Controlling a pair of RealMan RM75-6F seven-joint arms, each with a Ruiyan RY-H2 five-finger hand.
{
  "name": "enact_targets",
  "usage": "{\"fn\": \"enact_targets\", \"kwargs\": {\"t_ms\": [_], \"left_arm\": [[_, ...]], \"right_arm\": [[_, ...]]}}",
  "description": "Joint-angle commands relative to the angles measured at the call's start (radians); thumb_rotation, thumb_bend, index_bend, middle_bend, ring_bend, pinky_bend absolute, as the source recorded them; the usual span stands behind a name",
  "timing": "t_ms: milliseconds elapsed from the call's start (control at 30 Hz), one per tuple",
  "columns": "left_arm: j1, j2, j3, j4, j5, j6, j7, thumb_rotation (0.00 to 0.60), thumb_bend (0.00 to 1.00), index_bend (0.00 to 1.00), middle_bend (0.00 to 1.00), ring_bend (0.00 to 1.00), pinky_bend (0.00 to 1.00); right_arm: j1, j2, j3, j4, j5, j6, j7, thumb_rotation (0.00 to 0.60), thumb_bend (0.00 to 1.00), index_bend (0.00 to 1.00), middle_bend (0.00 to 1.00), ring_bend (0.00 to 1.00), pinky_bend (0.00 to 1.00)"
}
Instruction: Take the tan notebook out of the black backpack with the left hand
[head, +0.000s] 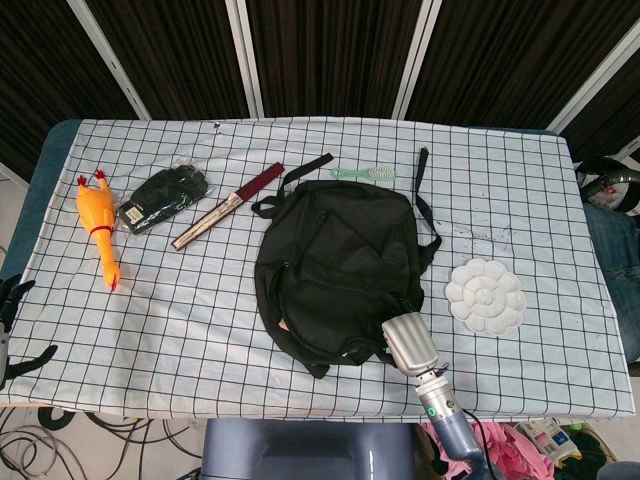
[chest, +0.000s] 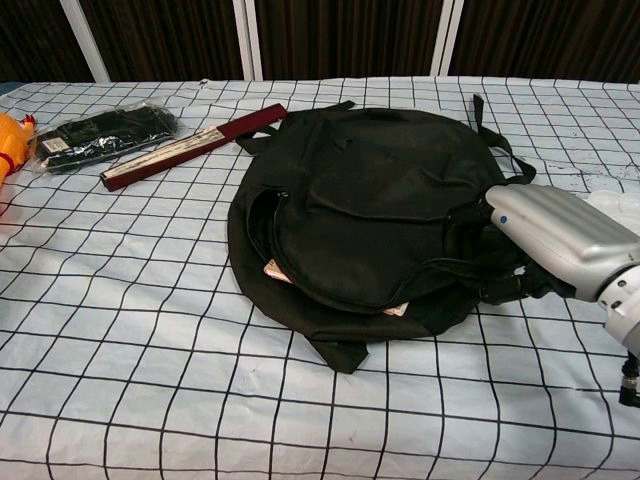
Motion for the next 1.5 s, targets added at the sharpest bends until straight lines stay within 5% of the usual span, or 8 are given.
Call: {"fn": "enact_targets", "kwargs": {"t_ms": [33, 967, 1133, 1500], "left_arm": [[0.000, 0.000, 0.000, -0.001, 0.000, 0.000, 0.001, 0.600, 0.15, 0.14, 0.07, 0.00, 0.00], [-0.003, 0.000, 0.012, -0.011, 0.008, -0.013, 0.024, 0.600, 0.15, 0.14, 0.07, 0.00, 0.00], [-0.005, 0.001, 0.015, -0.008, 0.011, -0.017, 0.021, 0.600, 0.15, 0.14, 0.07, 0.00, 0.00], [-0.044, -0.026, 0.056, 0.013, 0.091, -0.077, 0.023, 0.600, 0.15, 0.14, 0.08, 0.00, 0.00]], "right_arm": [[0.001, -0.001, 0.000, 0.001, 0.000, 0.000, 0.000, 0.600, 0.44, 0.65, 0.58, 0.40, 0.15], [0.034, 0.029, 0.035, -0.049, 0.010, -0.026, 0.012, 0.600, 0.44, 0.65, 0.58, 0.40, 0.15], [0.074, 0.064, 0.086, -0.079, 0.040, -0.072, 0.020, 0.600, 0.44, 0.65, 0.58, 0.40, 0.15], [0.221, 0.183, 0.317, -0.088, 0.322, -0.327, 0.184, 0.600, 0.44, 0.66, 0.59, 0.42, 0.15]]}}
